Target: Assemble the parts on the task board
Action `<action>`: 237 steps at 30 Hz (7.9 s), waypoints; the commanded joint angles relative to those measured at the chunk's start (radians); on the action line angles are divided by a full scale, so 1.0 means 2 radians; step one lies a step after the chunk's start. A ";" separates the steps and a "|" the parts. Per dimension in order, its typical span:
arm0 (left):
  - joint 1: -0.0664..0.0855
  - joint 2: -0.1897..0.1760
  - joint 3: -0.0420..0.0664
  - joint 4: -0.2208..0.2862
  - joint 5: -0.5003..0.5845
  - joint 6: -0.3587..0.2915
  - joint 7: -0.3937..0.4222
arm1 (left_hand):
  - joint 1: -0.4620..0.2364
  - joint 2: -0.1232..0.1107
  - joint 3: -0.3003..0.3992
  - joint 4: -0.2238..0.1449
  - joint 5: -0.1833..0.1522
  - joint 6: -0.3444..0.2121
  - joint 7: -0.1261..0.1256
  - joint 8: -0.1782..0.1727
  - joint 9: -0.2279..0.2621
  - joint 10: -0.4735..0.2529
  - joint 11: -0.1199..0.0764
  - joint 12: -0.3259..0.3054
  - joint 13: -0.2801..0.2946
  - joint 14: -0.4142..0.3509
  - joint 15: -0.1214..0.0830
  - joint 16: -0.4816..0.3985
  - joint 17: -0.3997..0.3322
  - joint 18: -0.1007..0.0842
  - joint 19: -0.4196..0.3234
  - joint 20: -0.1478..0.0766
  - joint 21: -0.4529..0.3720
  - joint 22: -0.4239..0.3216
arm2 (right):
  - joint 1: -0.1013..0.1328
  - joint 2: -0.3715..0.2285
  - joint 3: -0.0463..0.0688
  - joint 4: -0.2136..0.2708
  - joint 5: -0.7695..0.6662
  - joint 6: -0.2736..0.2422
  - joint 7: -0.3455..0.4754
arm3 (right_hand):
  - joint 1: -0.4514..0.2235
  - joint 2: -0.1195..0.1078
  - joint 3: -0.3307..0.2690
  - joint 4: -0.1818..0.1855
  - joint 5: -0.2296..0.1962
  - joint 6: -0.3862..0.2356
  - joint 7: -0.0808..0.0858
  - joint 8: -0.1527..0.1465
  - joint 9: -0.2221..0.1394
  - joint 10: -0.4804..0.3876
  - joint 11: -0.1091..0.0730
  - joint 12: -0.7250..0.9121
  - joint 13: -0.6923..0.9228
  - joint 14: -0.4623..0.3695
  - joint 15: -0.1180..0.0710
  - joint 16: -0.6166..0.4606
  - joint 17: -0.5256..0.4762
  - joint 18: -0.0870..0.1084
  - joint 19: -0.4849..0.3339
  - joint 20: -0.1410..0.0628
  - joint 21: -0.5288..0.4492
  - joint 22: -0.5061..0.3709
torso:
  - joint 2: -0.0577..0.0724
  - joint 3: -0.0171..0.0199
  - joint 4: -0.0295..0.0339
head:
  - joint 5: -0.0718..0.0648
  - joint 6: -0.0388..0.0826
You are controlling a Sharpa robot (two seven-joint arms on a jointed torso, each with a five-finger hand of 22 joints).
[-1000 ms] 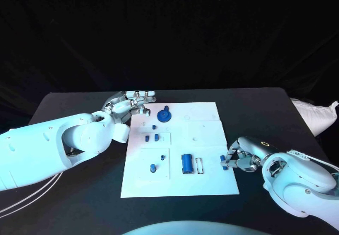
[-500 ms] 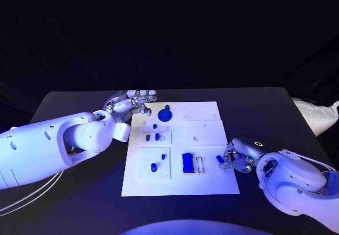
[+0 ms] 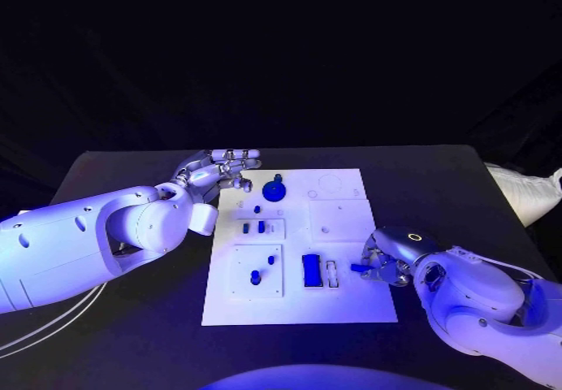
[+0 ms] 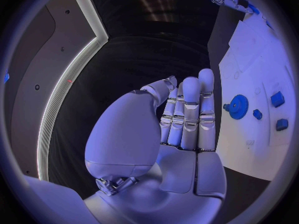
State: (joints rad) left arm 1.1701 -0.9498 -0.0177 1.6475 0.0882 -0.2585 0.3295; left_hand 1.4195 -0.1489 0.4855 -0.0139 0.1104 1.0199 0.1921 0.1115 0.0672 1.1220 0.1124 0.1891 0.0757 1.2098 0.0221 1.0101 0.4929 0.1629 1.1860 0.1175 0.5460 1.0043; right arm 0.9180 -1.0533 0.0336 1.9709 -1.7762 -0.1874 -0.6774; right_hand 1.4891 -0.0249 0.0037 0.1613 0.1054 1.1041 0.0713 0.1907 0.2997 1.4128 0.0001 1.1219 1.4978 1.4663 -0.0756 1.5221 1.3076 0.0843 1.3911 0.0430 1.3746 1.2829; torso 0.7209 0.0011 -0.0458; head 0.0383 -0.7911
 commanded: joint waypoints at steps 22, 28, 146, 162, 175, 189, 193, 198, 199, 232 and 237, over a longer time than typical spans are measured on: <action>0.000 0.000 0.000 0.002 -0.002 0.010 0.002 | -0.001 0.008 -0.001 -0.005 0.000 -0.003 0.000 0.000 0.000 -0.006 0.001 0.005 -0.001 -0.004 0.000 0.002 -0.002 0.010 -0.002 0.001 -0.003 -0.001 | 0.003 -0.014 -0.002 0.029 0.165 -0.098 0.002 | -0.030 -0.003 0.089 0.023 0.105 0.008 -0.002 -0.008 0.012 0.014 -0.006 0.008 -0.100 0.044 0.001 0.004 0.089 -0.010 0.004 -0.002 0.003 0.010 | 0.000 -0.0003 -0.0002 | 0.000 0.000; 0.000 0.000 0.000 0.001 -0.002 0.010 0.001 | -0.001 0.008 -0.001 -0.006 0.000 -0.003 0.000 0.000 0.000 -0.006 0.001 0.006 -0.001 -0.004 0.000 0.002 -0.002 0.010 -0.002 0.001 -0.004 -0.001 | 0.005 -0.014 -0.001 0.033 0.205 -0.110 0.010 | -0.049 -0.012 0.091 0.030 0.121 0.010 -0.002 -0.008 0.015 0.016 -0.005 0.012 -0.097 0.044 0.001 0.005 0.091 -0.010 0.006 -0.001 0.004 0.012 | 0.000 -0.0001 -0.0003 | 0.003 0.000; -0.001 0.003 0.000 -0.003 -0.003 0.012 -0.001 | -0.003 0.008 -0.002 -0.006 0.000 -0.004 0.000 0.000 0.000 -0.008 0.001 0.008 -0.001 -0.004 0.000 0.003 -0.004 0.010 -0.002 0.001 -0.004 -0.002 | 0.018 0.012 0.000 -0.010 0.330 -0.148 0.186 | -0.086 0.016 -0.085 0.050 0.039 0.002 0.004 -0.029 0.048 0.011 0.000 -0.008 -0.095 0.043 0.006 0.000 0.084 -0.006 -0.007 0.001 -0.013 -0.003 | -0.004 -0.0018 -0.0010 | 0.005 0.004; -0.015 0.056 0.000 -0.083 0.036 -0.015 0.046 | -0.030 0.014 -0.040 0.022 -0.001 -0.003 -0.003 0.001 0.000 -0.008 0.007 -0.003 -0.006 -0.096 0.030 -0.240 -0.124 0.006 -0.155 0.035 -0.180 -0.132 | 0.067 0.092 0.000 -0.225 0.773 -0.114 0.488 | 0.051 0.048 -0.056 0.019 0.033 -0.068 0.055 -0.065 -0.010 -0.167 0.060 -0.507 -0.513 -0.194 0.073 -0.562 -0.447 0.039 -0.280 0.060 -0.425 -0.376 | -0.046 -0.0143 -0.0050 | -0.010 0.044; -0.027 0.112 0.000 -0.161 0.049 -0.043 0.066 | -0.019 0.015 -0.059 0.030 0.000 -0.005 0.000 -0.019 -0.001 -0.007 0.019 -0.060 -0.007 -0.083 0.051 -0.398 -0.189 0.011 -0.166 0.062 -0.242 -0.248 | 0.069 0.157 0.001 -0.317 0.816 -0.077 0.529 | 0.042 0.040 -0.015 0.009 0.028 -0.056 0.058 -0.063 -0.073 -0.131 0.067 -0.526 -0.707 -0.144 0.086 -0.714 -0.569 0.050 -0.239 0.085 -0.549 -0.479 | -0.066 -0.0118 -0.0044 | -0.009 0.072; -0.036 0.106 0.002 -0.131 0.018 -0.094 0.062 | -0.375 0.074 -0.154 0.007 -0.055 -0.265 -0.049 -0.056 -0.034 -0.293 -0.019 -0.095 -0.038 -0.351 -0.011 -0.457 -0.246 -0.031 -0.386 0.000 -0.273 -0.383 | 0.068 0.154 -0.005 -0.285 0.826 -0.159 0.535 | -0.366 0.012 -0.002 -0.039 -0.014 -0.312 0.009 -0.095 -0.150 -0.428 0.000 -0.561 -0.749 -0.446 0.038 -0.761 -0.617 0.009 -0.470 0.030 -0.625 -0.568 | -0.085 -0.0022 0.0191 | -0.018 0.092; -0.045 0.098 0.005 -0.097 -0.005 -0.153 0.074 | -0.433 0.074 -0.170 0.007 -0.055 -0.308 -0.057 -0.056 -0.034 -0.340 -0.056 -0.095 -0.038 -0.396 -0.011 -0.465 -0.246 -0.038 -0.422 -0.010 -0.273 -0.404 | 0.067 0.147 -0.010 -0.248 0.853 -0.216 0.562 | -0.432 0.012 -0.002 -0.046 -0.053 -0.354 0.001 -0.095 -0.150 -0.476 0.000 -0.561 -0.749 -0.497 0.038 -0.761 -0.654 0.001 -0.509 0.021 -0.636 -0.581 | -0.088 -0.0005 0.0229 | -0.019 0.096; -0.054 0.091 0.007 -0.064 -0.027 -0.212 0.086 | -0.482 0.074 -0.183 0.007 -0.055 -0.343 -0.096 -0.056 -0.034 -0.379 -0.056 -0.095 -0.038 -0.432 -0.011 -0.505 -0.246 -0.043 -0.452 -0.019 -0.273 -0.421 | 0.066 0.140 -0.014 -0.217 0.876 -0.265 0.586 | -0.487 0.012 -0.002 -0.081 -0.053 -0.389 -0.036 -0.095 -0.150 -0.517 0.000 -0.561 -0.749 -0.538 0.038 -0.761 -0.654 -0.003 -0.542 -0.021 -0.645 -0.592 | -0.088 -0.0005 0.0229 | -0.019 0.096; -0.056 0.089 0.008 -0.056 -0.032 -0.225 0.089 | -0.494 0.074 -0.186 0.007 -0.055 -0.352 -0.096 -0.056 -0.034 -0.389 -0.056 -0.095 -0.038 -0.442 -0.011 -0.505 -0.246 -0.046 -0.460 -0.021 -0.273 -0.425 | 0.066 0.139 -0.015 -0.211 0.880 -0.274 0.591 | -0.501 0.012 -0.002 -0.081 -0.053 -0.397 -0.036 -0.095 -0.150 -0.527 0.000 -0.561 -0.749 -0.549 0.038 -0.761 -0.654 -0.042 -0.550 -0.021 -0.647 -0.594 | -0.088 -0.0005 0.0229 | -0.019 0.096; -0.060 0.085 0.009 -0.039 -0.044 -0.256 0.095 | -0.653 0.074 -0.243 0.007 -0.055 -0.468 -0.096 -0.056 -0.034 -0.515 -0.056 -0.095 -0.038 -0.562 -0.011 -0.505 -0.246 -0.081 -0.556 -0.059 -0.273 -0.502 | 0.066 0.137 -0.017 -0.200 0.888 -0.291 0.599 | -0.680 0.012 -0.002 -0.081 -0.053 -0.511 -0.036 -0.095 -0.150 -0.659 0.000 -0.561 -0.749 -0.685 0.038 -0.761 -0.654 -0.042 -0.655 -0.021 -0.687 -0.641 | -0.088 -0.0005 0.0229 | -0.019 0.096; -0.060 0.085 0.009 -0.039 -0.044 -0.256 0.095 | -0.710 0.074 -0.243 0.007 -0.055 -0.510 -0.096 -0.056 -0.034 -0.561 -0.056 -0.095 -0.038 -0.605 -0.011 -0.505 -0.246 -0.081 -0.593 -0.059 -0.273 -0.502 | 0.066 0.137 -0.017 -0.200 0.888 -0.291 0.599 | -0.745 0.012 -0.002 -0.081 -0.053 -0.552 -0.036 -0.095 -0.150 -0.706 0.000 -0.561 -0.749 -0.733 0.038 -0.761 -0.654 -0.042 -0.696 -0.021 -0.687 -0.641 | -0.088 -0.0005 0.0229 | -0.019 0.096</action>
State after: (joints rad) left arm 1.0500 -0.7808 -0.0011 1.5677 0.0115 -0.7669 0.5016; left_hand 0.0107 0.0002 0.0027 -0.0002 0.0066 0.0051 -0.0004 0.0067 0.0015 0.0054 -0.0002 0.0057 0.0014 0.0053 0.0001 0.0066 0.0014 0.0151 0.0034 -0.0002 0.0063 0.0009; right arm 1.0502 -0.7800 -0.0002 1.5686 0.0049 -0.7721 0.5047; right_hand 0.0465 -0.0002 0.0003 0.0038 0.0052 0.0085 0.0004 0.0033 0.0012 0.0132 -0.0004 0.0066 0.0016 0.0183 0.0000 0.0061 0.0014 0.0063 0.0079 0.0001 0.0036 0.0011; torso 0.5442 0.0000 0.0000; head -0.0002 -0.5998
